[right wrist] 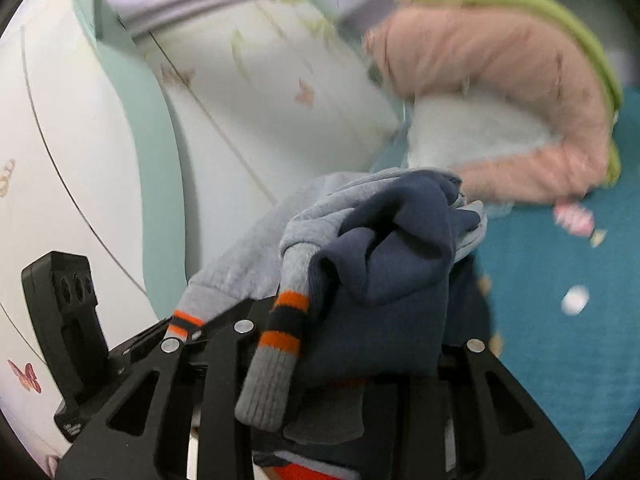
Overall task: Fold large clothes
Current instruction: 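Lower the jacket onto the clothes stack with both tools and open them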
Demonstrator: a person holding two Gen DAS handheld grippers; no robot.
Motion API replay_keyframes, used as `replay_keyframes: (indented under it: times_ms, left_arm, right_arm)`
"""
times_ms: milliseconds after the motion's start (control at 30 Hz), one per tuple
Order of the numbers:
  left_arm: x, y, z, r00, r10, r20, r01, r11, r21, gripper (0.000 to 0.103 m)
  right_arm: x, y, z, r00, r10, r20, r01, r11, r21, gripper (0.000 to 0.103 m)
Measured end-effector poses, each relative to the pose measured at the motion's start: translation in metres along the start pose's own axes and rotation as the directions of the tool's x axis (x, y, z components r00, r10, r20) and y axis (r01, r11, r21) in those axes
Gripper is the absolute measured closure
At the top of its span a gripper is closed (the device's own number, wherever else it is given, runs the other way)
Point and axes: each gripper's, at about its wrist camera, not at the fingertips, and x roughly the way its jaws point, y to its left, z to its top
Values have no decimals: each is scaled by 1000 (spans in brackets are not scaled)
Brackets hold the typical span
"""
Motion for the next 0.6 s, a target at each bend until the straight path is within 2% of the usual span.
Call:
replay_keyframes:
  times_ms: [67,167,267,367,400,467,500,567,600]
  left_arm:
    - [22,21,-35,997,6,-76,-9,999,-31,61]
    - [46,40,-82,989,18,-149,-28,997,-68,58]
    - [45,47,-101,987,13,-158,-33,992,-125,50]
    - [38,42,-105,987,65,-148,-77,994,-80,34]
    - [34,41,-104,985,83,-151,-94,993,-67,33]
    - [26,43,-100,985,107,-133,-117,991,-67,32]
    - [20,43,-95,982,143,-123,-152,986,-72,32]
    - [8,45,-85,984,163,-75,-171,980,-104,28]
    - [-1,43,-78,984,172,-43,-176,976,-124,27]
  right_arm:
    - [17,-6,-30,997,-36,-66,37,999,15,74]
    - [39,-24,-76,980,-80,-184,84,996,14,73]
    - [38,-44,-97,968,-71,-241,91,993,73,65]
    - [25,-56,-101,966,-78,-248,103,991,89,61]
    - [20,-58,-98,965,-91,-248,113,990,78,59]
    - [-3,-65,-90,966,-131,-222,150,986,74,46]
    - [-12,-68,-87,968,-145,-204,163,984,76,44]
    - [-36,-74,-72,967,-211,-143,224,971,83,41]
    - [-42,-74,-63,971,-211,-113,220,972,76,42]
